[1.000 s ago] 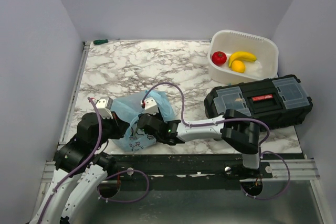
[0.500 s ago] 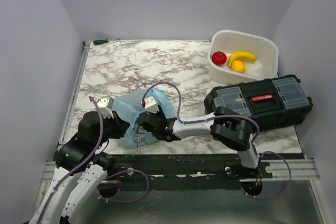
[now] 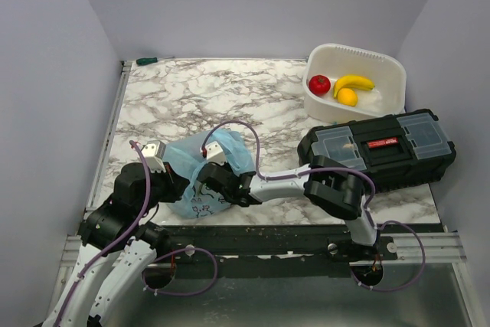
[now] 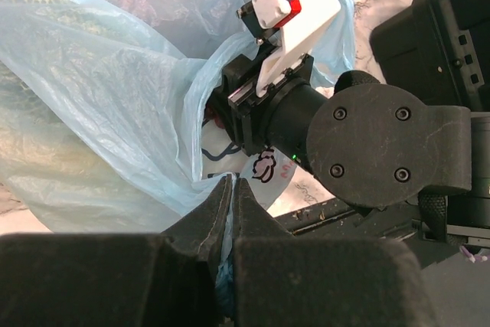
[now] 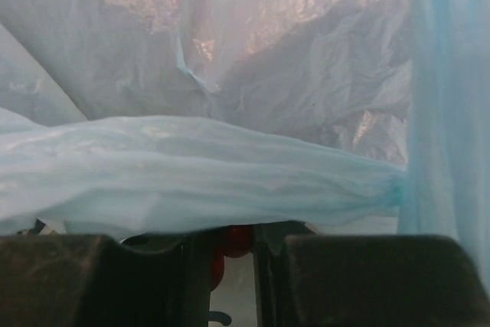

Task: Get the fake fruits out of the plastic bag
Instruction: Take out the fake fruit from the plastic bag.

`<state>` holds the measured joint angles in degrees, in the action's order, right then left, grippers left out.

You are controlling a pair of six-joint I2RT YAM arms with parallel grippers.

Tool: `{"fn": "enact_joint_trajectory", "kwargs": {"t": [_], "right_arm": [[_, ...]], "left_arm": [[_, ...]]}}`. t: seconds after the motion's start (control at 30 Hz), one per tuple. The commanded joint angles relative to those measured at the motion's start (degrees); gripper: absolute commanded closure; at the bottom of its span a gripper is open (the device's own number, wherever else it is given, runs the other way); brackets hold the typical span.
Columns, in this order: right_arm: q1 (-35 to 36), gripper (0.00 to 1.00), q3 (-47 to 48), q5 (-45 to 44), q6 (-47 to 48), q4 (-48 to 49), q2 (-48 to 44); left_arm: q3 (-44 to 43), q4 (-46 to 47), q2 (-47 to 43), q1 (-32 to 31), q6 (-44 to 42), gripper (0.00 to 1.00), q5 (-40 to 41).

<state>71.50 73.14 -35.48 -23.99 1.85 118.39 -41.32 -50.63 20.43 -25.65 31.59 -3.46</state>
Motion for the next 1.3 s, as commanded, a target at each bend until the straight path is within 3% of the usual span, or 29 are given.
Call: {"fn": "enact_joint_trajectory", "kwargs": {"t": [0.0, 0.3, 0.53, 0.87, 1.27], "right_arm": [[-0.1, 0.82, 0.7, 3.1, -0.4, 0.3, -2.6], [-0.1, 0.95, -0.3, 7.2, -1.6, 0.2, -10.4], [-0.1, 0.97, -2.6, 13.5, -3.1, 1.7, -16.3], [-0.1, 0.98, -13.4, 25.4, -1.5, 11.6, -29.3], [-0.1, 0.99, -15.3, 29.8, 2.2, 15.5, -37.7]], "left_arm": [[0.6, 0.3, -0.9, -0.4, 0.5, 1.0, 1.1], [0.6, 0.3, -0.3, -0.4, 0.7, 1.0, 1.7], [0.5, 0.2, 0.1, -0.4, 0.7, 1.0, 1.7], [0.5, 0.2, 0.2, -0.4, 0.8, 1.0, 1.9], [0.5, 0.3, 0.3, -0.4, 0.8, 1.0, 2.0]]}}
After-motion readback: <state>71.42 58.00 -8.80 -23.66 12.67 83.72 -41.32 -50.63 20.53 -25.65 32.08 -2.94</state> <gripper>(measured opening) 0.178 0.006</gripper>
